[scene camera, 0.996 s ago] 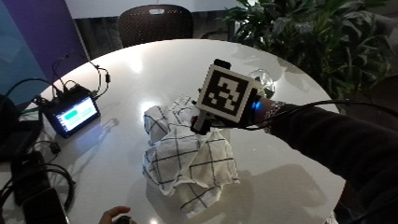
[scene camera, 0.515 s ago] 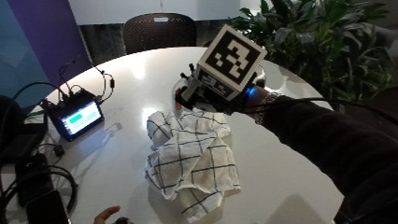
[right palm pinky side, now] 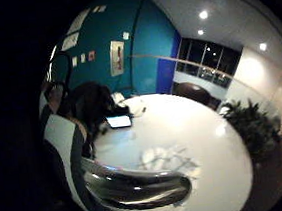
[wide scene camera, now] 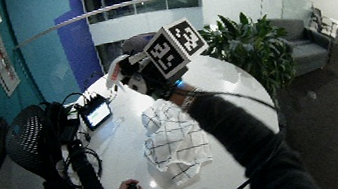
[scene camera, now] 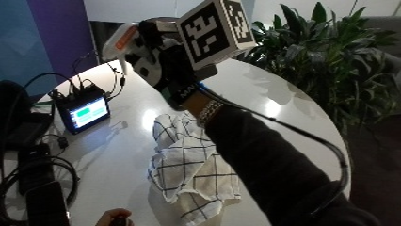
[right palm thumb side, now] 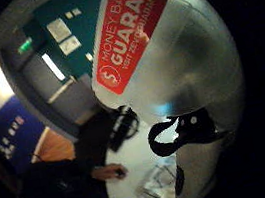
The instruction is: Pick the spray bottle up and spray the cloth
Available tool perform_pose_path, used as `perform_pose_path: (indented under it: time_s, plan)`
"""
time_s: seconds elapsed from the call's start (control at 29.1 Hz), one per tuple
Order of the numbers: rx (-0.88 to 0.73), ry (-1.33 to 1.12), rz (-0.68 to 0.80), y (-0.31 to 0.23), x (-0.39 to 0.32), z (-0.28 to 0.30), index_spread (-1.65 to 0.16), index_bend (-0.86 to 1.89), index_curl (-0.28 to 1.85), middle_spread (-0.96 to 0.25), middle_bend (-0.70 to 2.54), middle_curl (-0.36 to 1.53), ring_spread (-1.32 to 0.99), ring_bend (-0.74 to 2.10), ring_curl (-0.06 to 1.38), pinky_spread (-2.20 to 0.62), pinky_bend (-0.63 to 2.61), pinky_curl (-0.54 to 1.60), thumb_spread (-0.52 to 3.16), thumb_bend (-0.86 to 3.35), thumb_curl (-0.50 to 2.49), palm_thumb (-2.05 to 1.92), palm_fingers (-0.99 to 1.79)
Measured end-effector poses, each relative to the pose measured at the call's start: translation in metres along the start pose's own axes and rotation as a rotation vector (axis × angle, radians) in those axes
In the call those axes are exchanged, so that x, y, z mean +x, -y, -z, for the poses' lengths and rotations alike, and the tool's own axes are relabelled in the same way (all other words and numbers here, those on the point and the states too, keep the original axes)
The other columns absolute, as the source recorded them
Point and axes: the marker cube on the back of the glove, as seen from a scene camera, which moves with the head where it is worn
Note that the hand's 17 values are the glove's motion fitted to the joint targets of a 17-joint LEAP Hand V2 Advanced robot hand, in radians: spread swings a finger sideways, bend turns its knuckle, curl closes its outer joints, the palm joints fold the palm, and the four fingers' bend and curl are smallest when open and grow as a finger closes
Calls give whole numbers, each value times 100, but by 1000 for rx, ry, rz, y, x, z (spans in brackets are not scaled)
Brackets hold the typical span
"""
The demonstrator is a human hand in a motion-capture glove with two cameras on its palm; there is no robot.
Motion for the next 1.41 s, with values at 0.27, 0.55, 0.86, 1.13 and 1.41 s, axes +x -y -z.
perform_pose_path:
  time_s: [0.27, 0.55, 0.86, 1.13, 1.41]
  plan:
    - [127, 454, -288, -21, -9, -45, -26, 17, 54, -20, 55, 59, -18, 84, 51, -25, 75, 49, 110, -2, 60, 81, 129]
    - [125, 616, -418, -56, -18, -112, -26, 16, 54, -20, 55, 59, -18, 85, 51, -24, 75, 49, 112, -1, 60, 82, 129]
    - [43, 595, -399, -78, -20, -140, -26, 16, 53, -19, 54, 59, -18, 84, 51, -24, 72, 48, 115, -1, 59, 83, 125]
    - [7, 603, -379, -77, -21, -143, -26, 16, 53, -19, 52, 59, -17, 83, 50, -24, 71, 48, 118, -1, 57, 83, 126]
    - [73, 559, -338, -86, -20, -135, -26, 16, 53, -19, 50, 59, -17, 80, 50, -24, 71, 48, 120, -1, 56, 82, 126]
